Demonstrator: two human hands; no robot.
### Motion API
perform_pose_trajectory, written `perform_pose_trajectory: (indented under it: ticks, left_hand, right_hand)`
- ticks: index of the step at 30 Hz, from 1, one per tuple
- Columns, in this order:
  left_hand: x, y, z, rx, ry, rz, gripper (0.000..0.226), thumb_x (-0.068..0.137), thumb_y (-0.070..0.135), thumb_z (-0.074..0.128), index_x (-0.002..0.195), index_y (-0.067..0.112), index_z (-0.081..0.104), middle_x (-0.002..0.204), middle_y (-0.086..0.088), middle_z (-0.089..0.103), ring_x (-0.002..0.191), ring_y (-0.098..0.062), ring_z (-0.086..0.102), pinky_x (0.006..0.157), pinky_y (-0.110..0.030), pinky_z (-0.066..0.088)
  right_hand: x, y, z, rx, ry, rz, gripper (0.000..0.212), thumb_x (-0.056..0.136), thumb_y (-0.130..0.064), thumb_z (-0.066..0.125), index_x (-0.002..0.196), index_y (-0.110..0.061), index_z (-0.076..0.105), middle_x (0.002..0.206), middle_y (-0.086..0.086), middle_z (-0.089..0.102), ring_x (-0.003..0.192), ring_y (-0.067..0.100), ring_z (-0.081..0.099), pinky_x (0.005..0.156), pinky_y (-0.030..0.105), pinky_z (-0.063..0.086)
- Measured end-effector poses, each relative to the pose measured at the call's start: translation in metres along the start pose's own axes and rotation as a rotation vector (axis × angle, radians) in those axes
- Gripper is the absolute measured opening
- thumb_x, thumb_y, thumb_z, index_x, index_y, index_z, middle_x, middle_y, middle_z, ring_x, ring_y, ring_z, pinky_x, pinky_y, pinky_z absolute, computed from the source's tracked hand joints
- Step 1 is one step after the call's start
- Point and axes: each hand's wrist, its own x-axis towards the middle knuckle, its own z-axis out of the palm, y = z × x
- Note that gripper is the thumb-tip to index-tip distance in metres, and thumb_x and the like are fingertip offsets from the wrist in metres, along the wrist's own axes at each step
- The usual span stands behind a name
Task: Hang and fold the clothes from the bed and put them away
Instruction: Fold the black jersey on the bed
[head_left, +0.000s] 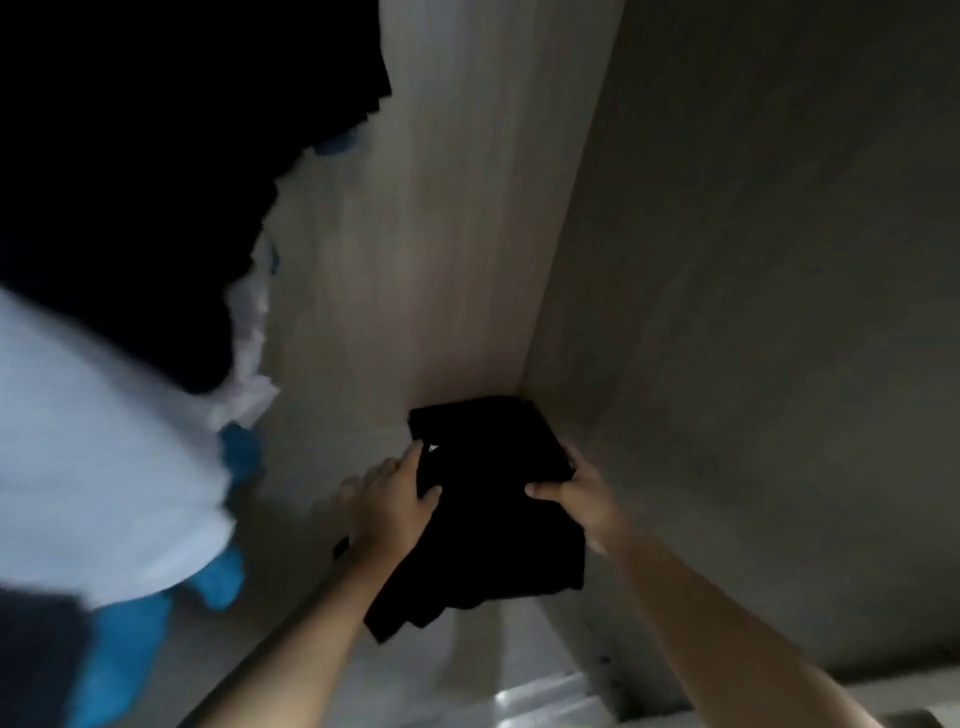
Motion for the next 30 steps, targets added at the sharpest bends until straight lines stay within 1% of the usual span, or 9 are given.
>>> perform_pose_trajectory:
  ticks: [3,5,7,10,12,14,16,27,30]
  left_hand:
    - [0.044,-0.013,0.061,0.347,0.022,0.020,0.077,0.089,0.065,0.035,0.151,0.029,0.005,0.154,-0.008,0.018,0.141,-0.027,0.016,0.107,-0.044,0.024]
    - [0.053,-0.020,0.095,0.400,0.012,0.032,0.076,0.092,0.062,0.031,0.151,0.028,-0.001,0.157,-0.011,0.006,0.144,-0.029,0.007,0.111,-0.046,0.019]
    - [0.044,-0.025,0.117,0.439,-0.006,0.084,0.077,0.090,0.055,0.046,0.151,0.022,0.012,0.155,-0.020,0.013,0.143,-0.035,0.014,0.109,-0.049,0.024]
    - [0.023,-0.025,0.120,0.375,-0.043,0.188,0.081,0.047,0.029,0.092,0.118,0.003,0.065,0.119,-0.035,0.056,0.106,-0.051,0.057,0.076,-0.061,0.050]
    - [0.010,-0.022,0.113,0.398,-0.078,0.199,0.082,0.058,0.034,0.086,0.129,0.007,0.056,0.130,-0.035,0.048,0.116,-0.051,0.050,0.087,-0.062,0.045]
    - [0.000,-0.014,0.100,0.430,-0.211,0.095,0.075,0.088,0.043,0.054,0.150,0.019,0.020,0.154,-0.022,0.014,0.141,-0.037,0.017,0.111,-0.051,0.023]
    - [-0.014,-0.007,0.093,0.397,-0.226,0.018,0.068,0.095,0.042,0.039,0.151,0.023,0.007,0.158,-0.013,0.003,0.145,-0.030,0.005,0.113,-0.044,0.016]
    - [-0.149,0.137,-0.094,0.423,-0.327,0.324,0.066,0.092,0.037,0.043,0.150,0.022,0.016,0.158,-0.012,0.008,0.145,-0.027,0.007,0.112,-0.041,0.016]
    - [-0.182,0.168,-0.151,0.395,-0.277,0.451,0.072,0.073,0.037,0.071,0.137,0.015,0.048,0.145,-0.022,0.039,0.133,-0.036,0.037,0.101,-0.048,0.038]
  right_hand:
    - [0.084,0.049,-0.014,-0.320,0.138,-0.025,0.092,0.080,-0.025,0.074,0.150,-0.015,0.016,0.144,0.002,0.036,0.129,0.020,0.039,0.097,0.020,0.041]
    - [0.113,0.078,-0.013,-0.649,0.254,-0.083,0.086,0.087,-0.040,0.063,0.151,-0.012,0.012,0.154,0.012,0.020,0.141,0.027,0.021,0.110,0.029,0.022]
    - [0.121,0.108,0.001,-0.743,0.226,-0.127,0.077,0.092,-0.043,0.054,0.150,-0.012,0.014,0.154,0.015,0.019,0.142,0.028,0.019,0.112,0.030,0.018]
    - [0.106,0.129,0.019,-0.779,0.064,-0.093,0.073,0.094,-0.042,0.051,0.151,-0.019,0.011,0.155,0.012,0.017,0.141,0.027,0.020,0.113,0.033,0.023]
    - [0.084,0.131,0.024,-0.858,0.007,-0.050,0.071,0.095,-0.043,0.048,0.151,-0.022,0.009,0.156,0.011,0.014,0.142,0.028,0.018,0.112,0.034,0.026]
    - [0.058,0.108,0.018,-0.896,-0.030,0.016,0.069,0.096,-0.041,0.047,0.151,-0.025,0.009,0.157,0.009,0.010,0.143,0.027,0.014,0.111,0.032,0.027]
    - [0.034,0.098,0.018,-0.940,-0.020,0.004,0.068,0.095,-0.037,0.048,0.151,-0.025,0.011,0.157,0.007,0.008,0.144,0.024,0.014,0.112,0.031,0.025]
    - [-0.200,-0.070,-0.068,-0.996,0.124,-0.034,0.064,0.093,-0.027,0.047,0.149,-0.025,0.018,0.154,0.004,0.018,0.138,0.023,0.024,0.103,0.029,0.032]
    - [-0.269,-0.092,-0.080,-1.082,0.197,-0.080,0.061,0.092,-0.029,0.046,0.148,-0.026,0.022,0.155,0.008,0.016,0.141,0.022,0.017,0.109,0.032,0.024]
